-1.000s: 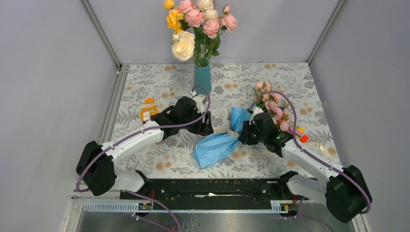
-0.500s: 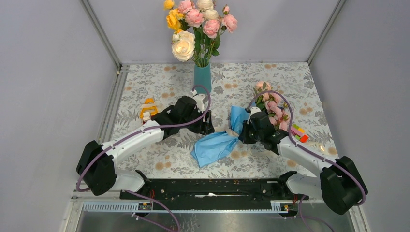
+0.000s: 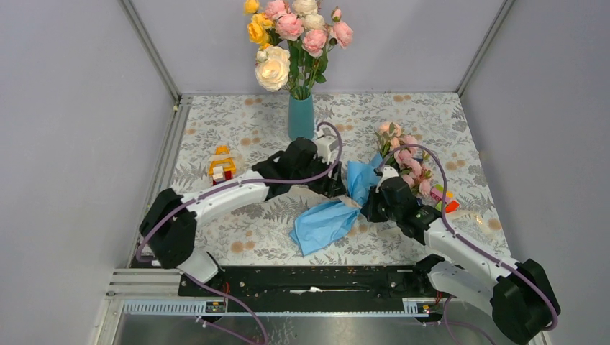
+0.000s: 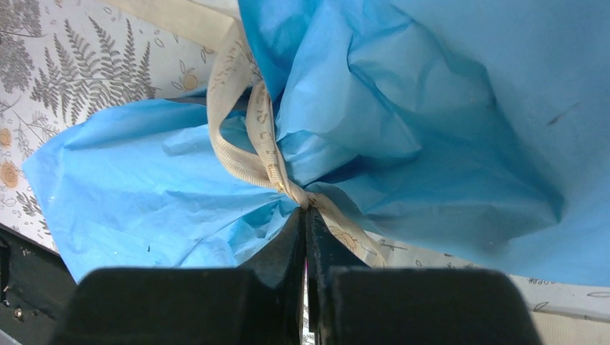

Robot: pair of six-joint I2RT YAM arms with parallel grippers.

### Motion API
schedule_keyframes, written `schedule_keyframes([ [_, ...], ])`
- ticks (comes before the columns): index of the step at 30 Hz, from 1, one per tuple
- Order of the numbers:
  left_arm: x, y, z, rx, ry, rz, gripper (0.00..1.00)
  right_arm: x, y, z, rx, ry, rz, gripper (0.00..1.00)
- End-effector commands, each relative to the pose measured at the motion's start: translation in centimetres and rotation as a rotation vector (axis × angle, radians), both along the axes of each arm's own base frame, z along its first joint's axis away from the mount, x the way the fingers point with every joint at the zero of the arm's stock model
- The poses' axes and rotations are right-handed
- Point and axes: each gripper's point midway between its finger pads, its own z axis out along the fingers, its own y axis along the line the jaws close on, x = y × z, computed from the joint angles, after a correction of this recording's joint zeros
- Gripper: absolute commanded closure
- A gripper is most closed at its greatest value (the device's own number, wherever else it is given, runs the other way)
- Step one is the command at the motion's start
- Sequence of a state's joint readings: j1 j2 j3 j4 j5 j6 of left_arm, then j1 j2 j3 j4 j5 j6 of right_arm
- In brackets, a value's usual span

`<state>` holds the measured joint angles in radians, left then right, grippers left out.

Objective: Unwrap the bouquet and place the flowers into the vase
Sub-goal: Untie the ribbon from the wrapping paper.

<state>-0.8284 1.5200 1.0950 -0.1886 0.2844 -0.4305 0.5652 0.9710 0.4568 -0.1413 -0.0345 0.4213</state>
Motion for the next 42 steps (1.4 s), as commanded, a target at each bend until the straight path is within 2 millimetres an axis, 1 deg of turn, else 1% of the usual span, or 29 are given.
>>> schedule_keyframes([
  [1, 0.5, -4.6, 2.8, -0.112, -0.096, -0.106, 0.40, -0.8, -0.5, -1.0, -0.007, 0.029, -0.032, 1.00],
  [3, 0.4, -5.8, 2.0, -0.115, -0.095, -0.136, 0.43, -1.1, -0.5, -1.2, 0.003, 0.034, -0.038, 1.00],
  [5, -0.1, -6.4, 0.7, -0.105, -0.092, -0.171, 0.47, -1.1, -0.6, -1.0, 0.013, 0.029, -0.051, 1.00],
  [7, -0.6, -7.3, -0.1, -0.124, -0.110, -0.210, 0.48, -1.2, -0.6, -0.9, 0.015, 0.030, -0.054, 1.00],
  [10, -1.1, -8.1, -0.9, -0.167, -0.129, -0.253, 0.52, -1.3, -0.6, -1.1, 0.013, 0.037, -0.055, 1.00],
  [13, -1.2, -8.5, -2.1, -0.164, -0.130, -0.266, 0.55, -1.3, -0.6, -1.0, 0.017, 0.037, -0.059, 1.00],
  [18, -1.1, -8.4, -4.4, -0.105, -0.134, -0.264, 0.59, -1.3, -0.6, -1.0, 0.017, 0.037, -0.057, 1.00],
  [25, -1.1, -8.2, -6.5, -0.025, -0.148, -0.267, 0.62, -1.2, -0.6, -1.0, 0.018, 0.034, -0.058, 1.00],
  [31, -1.2, -7.7, -7.6, 0.032, -0.159, -0.239, 0.62, -1.2, -0.6, -1.1, 0.014, 0.037, -0.056, 1.00],
  [37, -1.3, -7.2, -8.0, 0.054, -0.178, -0.212, 0.62, -1.2, -0.6, -1.1, 0.016, 0.033, -0.055, 1.00],
  [39, -1.2, -7.4, -8.1, 0.053, -0.177, -0.208, 0.64, -1.2, -0.6, -1.1, 0.015, 0.033, -0.056, 1.00],
  [42, -1.1, -7.7, -8.0, 0.050, -0.173, -0.202, 0.72, -1.2, -0.6, -1.1, 0.015, 0.033, -0.055, 1.00],
])
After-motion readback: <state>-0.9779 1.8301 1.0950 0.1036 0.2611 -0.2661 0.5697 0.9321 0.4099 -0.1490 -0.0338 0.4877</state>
